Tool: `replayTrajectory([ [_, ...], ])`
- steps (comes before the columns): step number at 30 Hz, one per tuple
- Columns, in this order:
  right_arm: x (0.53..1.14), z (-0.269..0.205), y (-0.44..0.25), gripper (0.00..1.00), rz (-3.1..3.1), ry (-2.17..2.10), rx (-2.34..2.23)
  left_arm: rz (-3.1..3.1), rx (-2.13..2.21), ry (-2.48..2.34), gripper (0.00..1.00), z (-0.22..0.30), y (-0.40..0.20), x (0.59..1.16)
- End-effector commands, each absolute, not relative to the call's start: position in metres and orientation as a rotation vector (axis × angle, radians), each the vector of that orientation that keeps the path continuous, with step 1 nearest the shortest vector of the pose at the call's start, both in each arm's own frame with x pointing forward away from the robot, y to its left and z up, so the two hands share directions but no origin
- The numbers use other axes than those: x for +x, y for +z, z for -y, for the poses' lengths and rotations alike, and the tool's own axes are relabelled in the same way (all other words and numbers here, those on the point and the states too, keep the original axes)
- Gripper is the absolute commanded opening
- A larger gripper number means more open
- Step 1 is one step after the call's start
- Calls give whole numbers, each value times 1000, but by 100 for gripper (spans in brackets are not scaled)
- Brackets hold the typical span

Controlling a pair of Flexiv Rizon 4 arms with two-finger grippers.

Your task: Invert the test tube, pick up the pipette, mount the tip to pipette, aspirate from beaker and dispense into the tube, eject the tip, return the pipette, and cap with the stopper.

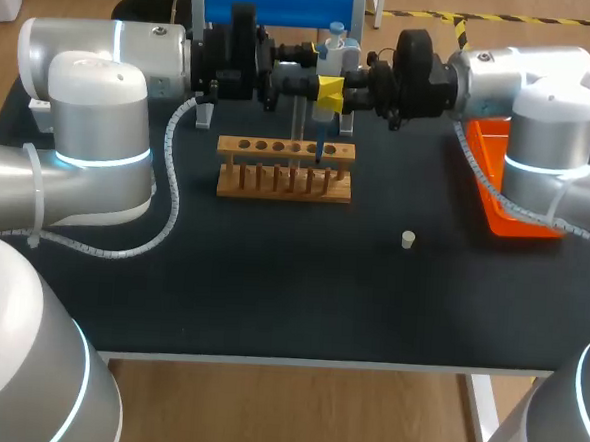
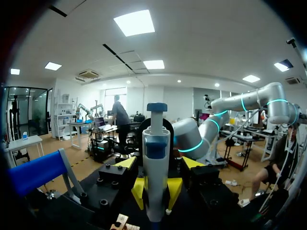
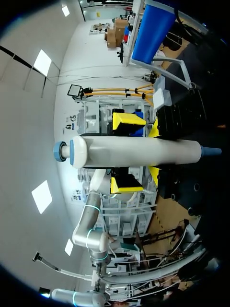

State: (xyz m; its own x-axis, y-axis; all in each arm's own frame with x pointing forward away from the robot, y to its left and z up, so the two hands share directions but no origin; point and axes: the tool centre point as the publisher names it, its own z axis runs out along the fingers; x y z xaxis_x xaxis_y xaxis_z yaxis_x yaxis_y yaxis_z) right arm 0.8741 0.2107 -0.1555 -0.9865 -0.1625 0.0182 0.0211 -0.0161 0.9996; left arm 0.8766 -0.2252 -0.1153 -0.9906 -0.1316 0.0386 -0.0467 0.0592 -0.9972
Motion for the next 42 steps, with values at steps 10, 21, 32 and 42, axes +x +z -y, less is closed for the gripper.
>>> replayTrajectory([
  [10, 873, -212, -155, 0, 2115, -2161, 142, -2242, -191, -2102, 35, 225, -115, 876],
  [21, 873, -212, -155, 0, 2116, -2172, 137, -2242, -191, -2102, 0, 225, -115, 876],
  [32, 871, -211, -153, 100, 2090, -2147, 168, -2242, -191, -2102, 0, 225, -115, 876],
  [42, 878, -175, -142, 100, 2060, -2189, 160, -2242, -191, -2102, 0, 225, -115, 876],
])
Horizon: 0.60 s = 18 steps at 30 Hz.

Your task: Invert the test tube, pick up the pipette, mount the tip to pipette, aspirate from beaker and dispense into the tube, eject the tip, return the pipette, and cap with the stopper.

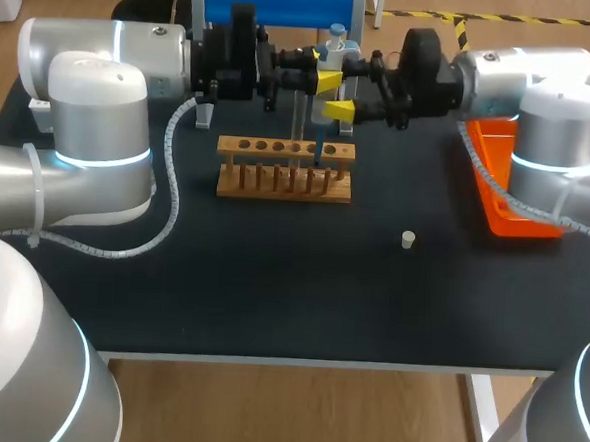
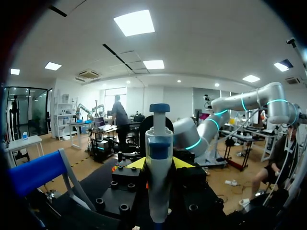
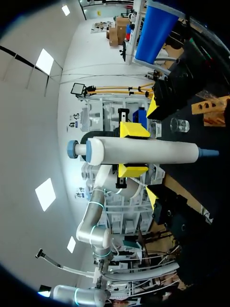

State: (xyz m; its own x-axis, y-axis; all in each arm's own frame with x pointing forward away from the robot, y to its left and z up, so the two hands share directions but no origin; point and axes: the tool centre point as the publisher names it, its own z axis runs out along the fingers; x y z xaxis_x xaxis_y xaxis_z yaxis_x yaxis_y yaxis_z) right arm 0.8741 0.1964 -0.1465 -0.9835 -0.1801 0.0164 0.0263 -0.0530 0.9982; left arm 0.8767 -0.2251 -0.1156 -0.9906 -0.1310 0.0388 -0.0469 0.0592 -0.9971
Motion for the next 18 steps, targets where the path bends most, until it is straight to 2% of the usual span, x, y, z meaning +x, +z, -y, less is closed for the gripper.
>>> replayTrajectory([
  [1, 881, -170, -140, 100, 2070, -2198, 154, -2242, -191, -2102, 0, 225, -115, 876],
  [10, 935, -136, -145, 100, 2273, -2186, -12, -2242, -191, -2102, 0, 225, -115, 876],
  [18, 989, -150, -150, 100, 2440, -2088, -258, -2242, -191, -2102, 0, 225, -115, 876],
])
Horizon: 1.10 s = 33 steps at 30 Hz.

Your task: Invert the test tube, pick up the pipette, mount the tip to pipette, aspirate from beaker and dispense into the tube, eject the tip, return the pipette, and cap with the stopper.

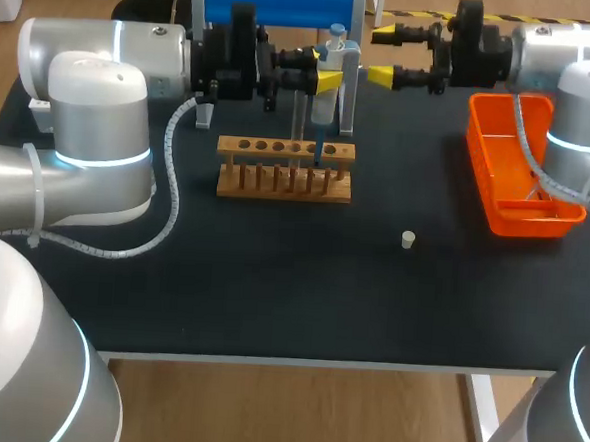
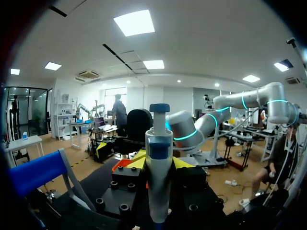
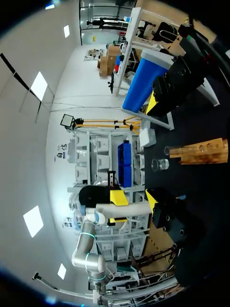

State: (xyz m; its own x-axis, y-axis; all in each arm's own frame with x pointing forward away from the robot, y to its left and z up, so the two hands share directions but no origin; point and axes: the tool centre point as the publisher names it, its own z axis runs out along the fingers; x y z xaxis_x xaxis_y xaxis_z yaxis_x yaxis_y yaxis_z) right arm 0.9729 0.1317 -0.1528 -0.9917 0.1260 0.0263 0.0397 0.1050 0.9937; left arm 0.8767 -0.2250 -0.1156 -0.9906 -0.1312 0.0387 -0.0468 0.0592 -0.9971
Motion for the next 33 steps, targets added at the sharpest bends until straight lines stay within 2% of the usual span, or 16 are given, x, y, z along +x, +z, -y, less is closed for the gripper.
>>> replayTrajectory([
  [1, 996, -153, -152, 100, -2327, 1961, 273, -2242, -191, -2102, 0, 225, -115, 876],
  [15, 1052, -186, -159, 100, -2348, 1824, 297, -2242, -191, -2102, 0, 225, -115, 876],
  [33, 1091, -199, -180, 100, -2340, 1748, 344, -2242, -191, -2102, 0, 225, -115, 876],
])
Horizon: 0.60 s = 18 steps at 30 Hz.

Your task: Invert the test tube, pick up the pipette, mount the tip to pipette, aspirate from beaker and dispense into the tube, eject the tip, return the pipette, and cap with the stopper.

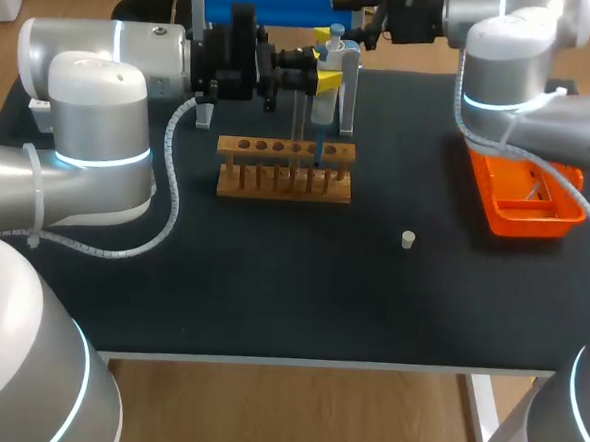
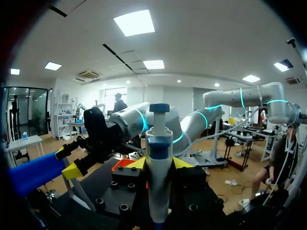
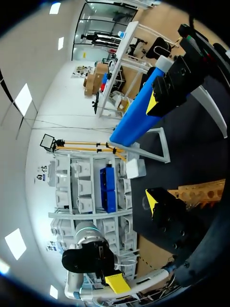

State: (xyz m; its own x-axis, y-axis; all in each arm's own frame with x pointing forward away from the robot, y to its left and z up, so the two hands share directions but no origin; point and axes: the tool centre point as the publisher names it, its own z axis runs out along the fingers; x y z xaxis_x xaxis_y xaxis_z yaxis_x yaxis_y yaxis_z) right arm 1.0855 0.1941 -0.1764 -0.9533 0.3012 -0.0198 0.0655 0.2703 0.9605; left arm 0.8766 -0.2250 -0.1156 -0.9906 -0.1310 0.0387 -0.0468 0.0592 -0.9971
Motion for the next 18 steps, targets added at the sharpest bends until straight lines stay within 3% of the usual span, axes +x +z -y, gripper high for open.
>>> replayTrajectory([
  [1, 1092, -200, -181, 100, -2339, 1740, 347, -2242, -191, -2102, 0, 225, -115, 876],
  [18, 1094, -200, -182, 100, -2320, 1738, 343, -2242, -191, -2102, 0, 225, -115, 876],
])
